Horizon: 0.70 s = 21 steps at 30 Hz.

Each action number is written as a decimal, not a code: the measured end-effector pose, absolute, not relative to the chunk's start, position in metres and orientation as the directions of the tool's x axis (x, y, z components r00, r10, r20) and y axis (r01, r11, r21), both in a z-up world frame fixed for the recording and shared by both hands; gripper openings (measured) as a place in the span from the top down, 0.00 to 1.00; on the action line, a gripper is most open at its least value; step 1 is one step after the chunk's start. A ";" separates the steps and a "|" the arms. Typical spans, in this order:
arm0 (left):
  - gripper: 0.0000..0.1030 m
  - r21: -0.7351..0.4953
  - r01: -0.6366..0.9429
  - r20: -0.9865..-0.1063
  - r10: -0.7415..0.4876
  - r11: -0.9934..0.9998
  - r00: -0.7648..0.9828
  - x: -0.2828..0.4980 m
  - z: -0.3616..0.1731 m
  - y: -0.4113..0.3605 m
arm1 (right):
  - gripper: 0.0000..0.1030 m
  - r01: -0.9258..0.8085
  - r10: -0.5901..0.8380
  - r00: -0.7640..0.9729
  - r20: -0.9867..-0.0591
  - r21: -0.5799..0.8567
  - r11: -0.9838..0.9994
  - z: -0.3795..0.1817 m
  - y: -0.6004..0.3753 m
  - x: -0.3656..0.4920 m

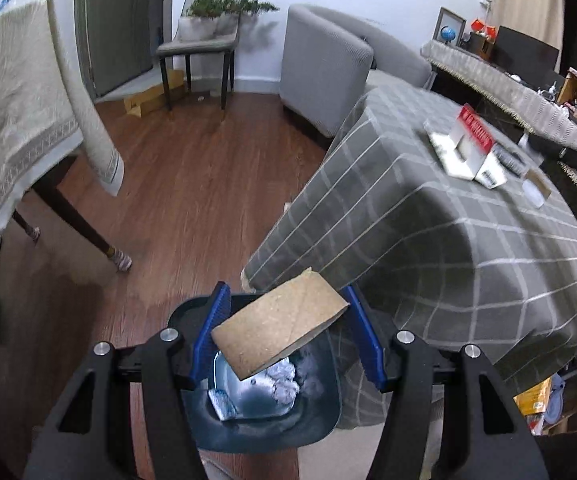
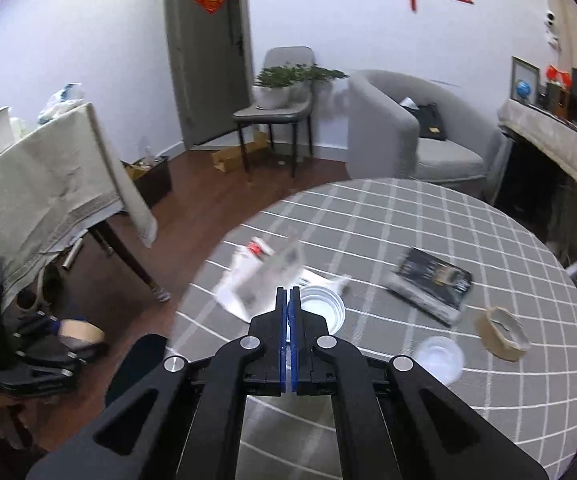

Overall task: Collect trash
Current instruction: 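Carry the tape roll to the teal bin and open the left tool while right follows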

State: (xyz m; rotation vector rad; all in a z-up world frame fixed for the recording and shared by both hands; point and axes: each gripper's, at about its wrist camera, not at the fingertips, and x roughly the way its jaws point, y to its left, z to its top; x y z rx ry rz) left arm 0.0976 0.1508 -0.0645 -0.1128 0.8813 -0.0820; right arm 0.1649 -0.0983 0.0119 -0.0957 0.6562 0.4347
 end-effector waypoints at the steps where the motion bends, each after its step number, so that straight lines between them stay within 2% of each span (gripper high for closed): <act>1: 0.40 -0.136 0.019 -0.775 -0.118 0.991 0.621 0.098 -0.070 0.154 | 0.99 -0.435 0.377 0.701 -0.605 0.056 0.899 0.014 -0.092 0.163; 15: 0.40 -0.112 -0.048 -0.935 -0.089 0.993 0.345 0.100 -0.162 0.183 | 0.99 -0.585 0.525 0.618 -0.585 0.103 0.805 0.019 -0.019 0.145; 19: 0.29 -0.120 -0.041 -0.948 -0.102 0.992 0.301 0.096 -0.173 0.188 | 0.99 -0.615 0.549 0.581 -0.601 0.119 0.780 0.012 0.002 0.143; 21: 0.28 -0.124 -0.039 -0.948 -0.106 0.992 0.300 0.094 -0.173 0.191 | 0.99 -0.628 0.558 0.559 -0.613 0.126 0.768 0.007 0.012 0.143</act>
